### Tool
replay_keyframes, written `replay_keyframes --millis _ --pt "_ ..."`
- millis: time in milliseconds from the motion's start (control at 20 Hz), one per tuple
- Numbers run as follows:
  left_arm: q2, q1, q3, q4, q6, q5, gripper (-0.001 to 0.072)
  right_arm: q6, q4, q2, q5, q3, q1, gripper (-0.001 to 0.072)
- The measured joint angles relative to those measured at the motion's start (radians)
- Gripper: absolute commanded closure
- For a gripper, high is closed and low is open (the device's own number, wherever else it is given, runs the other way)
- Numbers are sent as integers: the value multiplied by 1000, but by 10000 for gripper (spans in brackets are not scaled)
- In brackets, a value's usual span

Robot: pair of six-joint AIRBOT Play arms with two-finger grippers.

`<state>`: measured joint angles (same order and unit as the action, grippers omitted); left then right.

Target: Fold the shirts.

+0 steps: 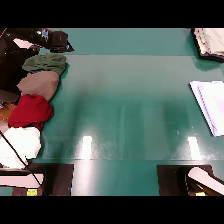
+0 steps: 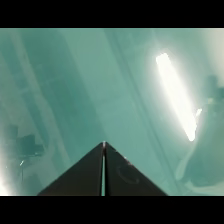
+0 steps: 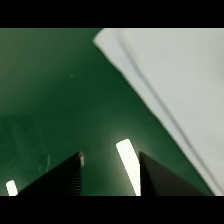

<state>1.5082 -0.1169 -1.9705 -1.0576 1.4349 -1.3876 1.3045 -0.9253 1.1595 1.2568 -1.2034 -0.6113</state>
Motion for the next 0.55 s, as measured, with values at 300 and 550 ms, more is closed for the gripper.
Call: replay_keyframes --millis 300,550 --pt "0 0 0 0 -2 16 684 3 29 -8 1 -5 293 697" --pt "0 0 0 0 -2 18 683 3 32 -8 0 -5 380 696"
